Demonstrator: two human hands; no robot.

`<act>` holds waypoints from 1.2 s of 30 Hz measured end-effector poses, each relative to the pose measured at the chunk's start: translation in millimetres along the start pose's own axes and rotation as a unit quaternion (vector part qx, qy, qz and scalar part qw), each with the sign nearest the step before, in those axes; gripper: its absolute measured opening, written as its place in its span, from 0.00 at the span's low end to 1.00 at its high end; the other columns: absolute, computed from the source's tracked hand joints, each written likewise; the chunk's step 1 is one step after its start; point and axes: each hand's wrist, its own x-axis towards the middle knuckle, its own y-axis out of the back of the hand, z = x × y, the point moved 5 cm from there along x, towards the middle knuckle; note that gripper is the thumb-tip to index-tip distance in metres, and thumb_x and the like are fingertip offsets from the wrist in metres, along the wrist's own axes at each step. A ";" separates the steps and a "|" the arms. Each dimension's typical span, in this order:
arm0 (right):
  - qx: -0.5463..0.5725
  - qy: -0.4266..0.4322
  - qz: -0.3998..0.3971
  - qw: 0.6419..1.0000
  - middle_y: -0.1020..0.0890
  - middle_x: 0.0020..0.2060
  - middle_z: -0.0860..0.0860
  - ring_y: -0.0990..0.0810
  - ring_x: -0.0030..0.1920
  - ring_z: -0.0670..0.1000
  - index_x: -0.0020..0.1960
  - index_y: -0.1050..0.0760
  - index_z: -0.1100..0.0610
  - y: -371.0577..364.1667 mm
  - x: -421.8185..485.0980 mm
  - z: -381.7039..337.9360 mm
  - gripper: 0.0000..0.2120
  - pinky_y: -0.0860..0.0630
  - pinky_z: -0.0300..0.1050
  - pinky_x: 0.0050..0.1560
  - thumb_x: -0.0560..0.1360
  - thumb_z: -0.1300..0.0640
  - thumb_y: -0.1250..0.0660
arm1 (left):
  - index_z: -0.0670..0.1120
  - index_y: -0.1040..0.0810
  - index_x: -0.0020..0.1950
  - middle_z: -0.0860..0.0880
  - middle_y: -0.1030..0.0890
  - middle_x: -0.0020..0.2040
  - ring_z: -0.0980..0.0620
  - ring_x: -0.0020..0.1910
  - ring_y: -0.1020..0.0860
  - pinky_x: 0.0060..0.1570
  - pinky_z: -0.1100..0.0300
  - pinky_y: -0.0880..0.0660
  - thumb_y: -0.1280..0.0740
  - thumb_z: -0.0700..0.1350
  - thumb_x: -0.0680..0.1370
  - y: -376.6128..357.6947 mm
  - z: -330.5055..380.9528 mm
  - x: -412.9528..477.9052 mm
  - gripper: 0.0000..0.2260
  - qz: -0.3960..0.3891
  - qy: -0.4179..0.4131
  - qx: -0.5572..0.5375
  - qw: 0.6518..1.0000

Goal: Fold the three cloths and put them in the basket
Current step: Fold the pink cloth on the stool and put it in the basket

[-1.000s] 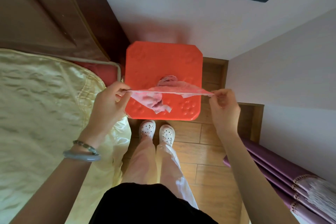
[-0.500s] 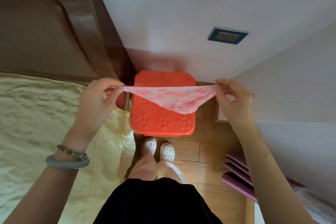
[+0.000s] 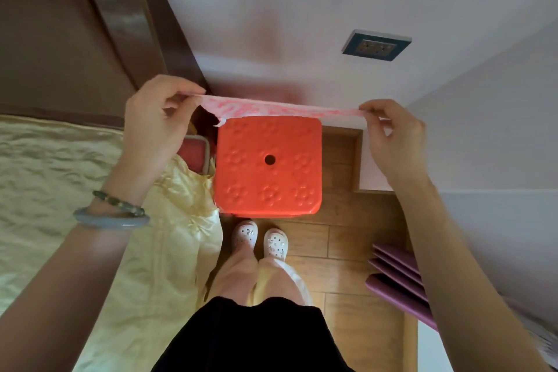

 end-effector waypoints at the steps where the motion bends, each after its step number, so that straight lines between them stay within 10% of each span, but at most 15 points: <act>1: 0.002 0.000 -0.005 1.000 0.21 0.44 0.45 0.26 0.46 0.38 0.51 0.20 0.61 -5.0 -4.7 5.9 0.08 0.33 0.20 0.46 0.76 0.65 0.37 | 0.61 0.25 0.46 0.59 0.22 0.45 0.56 0.44 0.22 0.49 0.67 0.26 0.32 0.39 0.75 -1.8 -4.7 -8.0 0.14 -0.011 -0.003 0.004 1.000; 9: -0.083 -0.028 -0.172 0.981 0.17 0.45 0.57 0.21 0.46 0.58 0.49 0.19 0.62 -78.7 -77.1 79.6 0.08 0.25 0.50 0.49 0.74 0.67 0.36 | 0.43 0.17 0.48 0.58 0.21 0.43 0.46 0.48 0.21 0.48 0.57 0.24 0.30 0.35 0.73 -46.6 -97.3 -109.0 0.06 -0.163 0.083 0.079 0.980; 13: -0.123 -0.068 -0.259 0.956 0.16 0.47 0.56 0.21 0.50 0.60 0.50 0.18 0.61 -102.5 -119.2 113.2 0.10 0.29 0.47 0.52 0.73 0.68 0.35 | 0.44 0.17 0.46 0.49 0.18 0.43 0.46 0.46 0.21 0.46 0.64 0.26 0.28 0.36 0.72 -67.6 -134.2 -148.5 0.05 -0.247 0.144 0.104 0.953; 18: -0.133 -0.119 -0.343 0.922 0.16 0.50 0.54 0.21 0.52 0.56 0.51 0.18 0.60 -116.5 -154.1 137.2 0.10 0.30 0.45 0.53 0.75 0.66 0.36 | 0.47 0.17 0.44 0.66 0.22 0.37 0.52 0.45 0.22 0.48 0.57 0.25 0.28 0.37 0.72 -76.9 -156.9 -171.2 0.05 -0.347 0.191 0.098 0.913; 24: -0.096 -0.126 -0.269 0.950 0.18 0.46 0.55 0.19 0.45 0.56 0.48 0.19 0.61 -126.3 -135.2 142.3 0.07 0.31 0.40 0.47 0.74 0.67 0.34 | 0.43 0.16 0.50 0.50 0.18 0.45 0.53 0.46 0.22 0.50 0.59 0.27 0.29 0.38 0.74 -84.5 -165.2 -151.1 0.06 -0.330 0.196 0.103 0.918; 32: -0.058 -0.199 -0.197 0.958 0.17 0.50 0.53 0.22 0.46 0.47 0.54 0.20 0.59 -152.9 -51.0 154.7 0.10 0.30 0.36 0.50 0.77 0.60 0.36 | 0.47 0.17 0.49 0.60 0.20 0.40 0.66 0.39 0.23 0.44 0.72 0.28 0.31 0.39 0.73 -98.8 -180.8 -72.7 0.08 -0.218 0.214 0.058 0.950; 36: -0.055 -0.199 -0.181 0.962 0.16 0.48 0.54 0.20 0.46 0.48 0.53 0.20 0.60 -171.7 -16.8 168.1 0.09 0.24 0.42 0.52 0.76 0.61 0.35 | 0.46 0.17 0.48 0.51 0.17 0.41 0.55 0.42 0.20 0.48 0.61 0.25 0.32 0.41 0.71 -112.3 -196.5 -43.3 0.07 -0.195 0.208 0.075 0.956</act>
